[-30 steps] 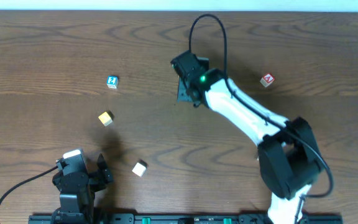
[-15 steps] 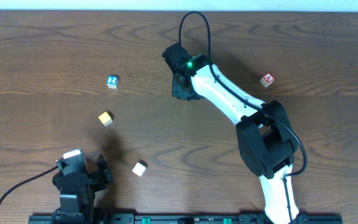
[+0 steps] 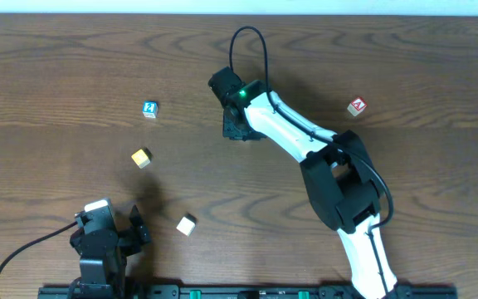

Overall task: Spell out Ai2
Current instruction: 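Carry the I block forward and set it down mid-table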

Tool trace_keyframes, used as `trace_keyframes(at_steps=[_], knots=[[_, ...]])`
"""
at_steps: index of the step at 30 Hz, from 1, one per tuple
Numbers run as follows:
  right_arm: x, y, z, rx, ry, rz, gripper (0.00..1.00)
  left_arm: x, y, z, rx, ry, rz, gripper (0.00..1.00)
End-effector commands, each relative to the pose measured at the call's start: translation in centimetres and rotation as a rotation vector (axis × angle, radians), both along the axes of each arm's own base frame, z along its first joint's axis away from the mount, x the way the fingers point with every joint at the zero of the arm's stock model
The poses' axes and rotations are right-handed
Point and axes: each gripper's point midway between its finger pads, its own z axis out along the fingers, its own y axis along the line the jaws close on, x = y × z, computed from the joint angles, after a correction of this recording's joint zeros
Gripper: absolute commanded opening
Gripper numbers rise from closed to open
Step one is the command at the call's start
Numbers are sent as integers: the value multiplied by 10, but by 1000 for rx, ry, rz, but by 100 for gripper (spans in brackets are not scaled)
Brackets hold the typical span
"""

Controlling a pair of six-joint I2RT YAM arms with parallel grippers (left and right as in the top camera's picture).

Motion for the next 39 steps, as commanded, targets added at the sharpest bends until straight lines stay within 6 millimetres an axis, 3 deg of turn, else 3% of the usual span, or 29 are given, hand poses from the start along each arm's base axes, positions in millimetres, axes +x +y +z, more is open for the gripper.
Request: trace_keyframes(at_steps=[1,25,39], knots=[[7,-1,5,7,-15,-23,22,-6,4,-7,19,34,13,95],[12,-14,-8,-14,2,-50,27,-6,4,-7,19,34,13,95],[4,-6,-10,24,39,-39,29,-6,4,-7,19,34,13,95]])
